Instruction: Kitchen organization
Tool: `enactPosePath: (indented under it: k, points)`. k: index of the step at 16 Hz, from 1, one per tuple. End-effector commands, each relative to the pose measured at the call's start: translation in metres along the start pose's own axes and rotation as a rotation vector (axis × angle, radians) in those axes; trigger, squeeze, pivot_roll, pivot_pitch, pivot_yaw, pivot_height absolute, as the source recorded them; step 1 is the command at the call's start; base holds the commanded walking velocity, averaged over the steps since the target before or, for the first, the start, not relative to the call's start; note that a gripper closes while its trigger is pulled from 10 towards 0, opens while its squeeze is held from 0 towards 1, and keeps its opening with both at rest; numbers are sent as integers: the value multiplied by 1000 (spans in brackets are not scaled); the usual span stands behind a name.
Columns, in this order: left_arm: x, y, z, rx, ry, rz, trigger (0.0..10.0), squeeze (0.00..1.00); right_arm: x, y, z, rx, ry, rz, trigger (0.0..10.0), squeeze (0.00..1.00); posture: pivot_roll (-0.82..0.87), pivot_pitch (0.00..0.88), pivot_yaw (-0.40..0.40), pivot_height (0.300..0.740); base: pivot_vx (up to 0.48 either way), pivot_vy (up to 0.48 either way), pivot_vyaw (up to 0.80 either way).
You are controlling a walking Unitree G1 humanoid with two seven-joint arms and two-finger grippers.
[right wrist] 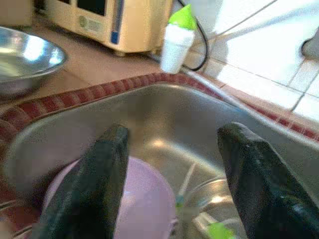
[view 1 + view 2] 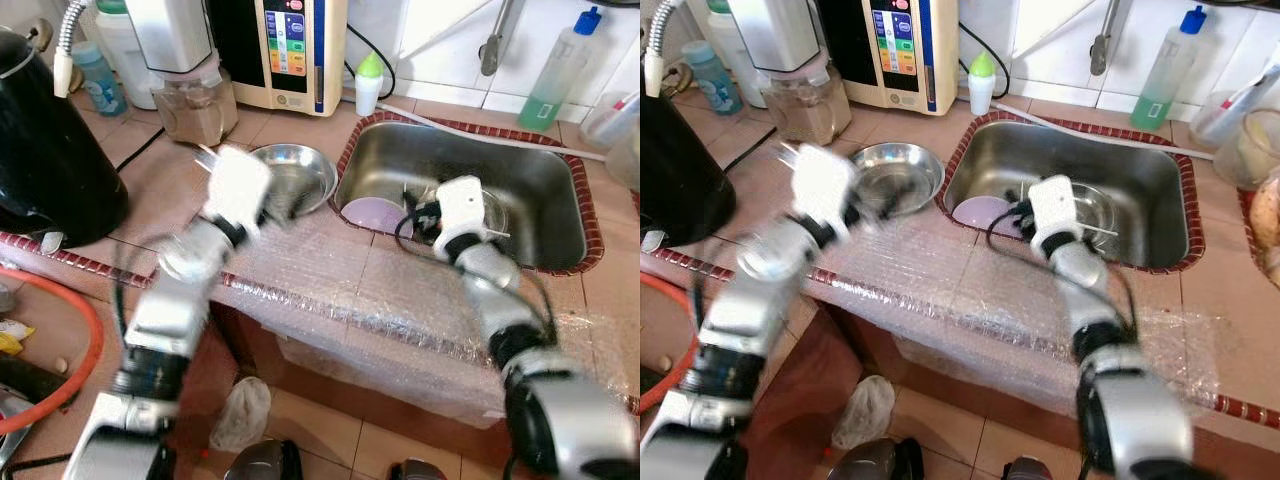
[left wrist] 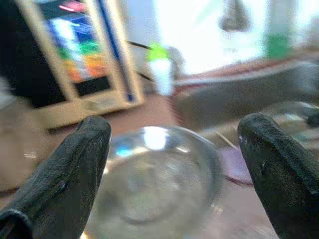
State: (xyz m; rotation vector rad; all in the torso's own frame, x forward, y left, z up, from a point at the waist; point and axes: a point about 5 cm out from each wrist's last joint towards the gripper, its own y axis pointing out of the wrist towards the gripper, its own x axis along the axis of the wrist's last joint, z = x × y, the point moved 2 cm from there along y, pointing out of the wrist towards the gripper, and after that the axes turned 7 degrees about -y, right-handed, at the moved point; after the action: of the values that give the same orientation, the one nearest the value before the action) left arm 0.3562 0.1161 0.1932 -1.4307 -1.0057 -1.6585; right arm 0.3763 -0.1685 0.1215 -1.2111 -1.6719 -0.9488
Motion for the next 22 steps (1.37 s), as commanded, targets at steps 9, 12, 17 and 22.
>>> enactPosePath:
  k: [9,12,17,22]
  points:
    - [-15,13,69,392,-301,77,10000,1000,25,-36,20,38,17,-119,10000,1000,-72,82,120,740,0,0,0]
    - [-22,19,72,420,-330,143,10000,776,29,-42,30,95,21,-123,10000,0,-83,80,129,740,0,0,0]
    - [-45,16,79,486,-345,253,10000,0,36,-44,33,88,22,-99,10000,0,-83,77,136,740,0,0,0]
    - [-64,11,77,481,-418,312,0,0,37,-45,39,118,19,-77,10000,0,-72,68,121,740,0,0,0]
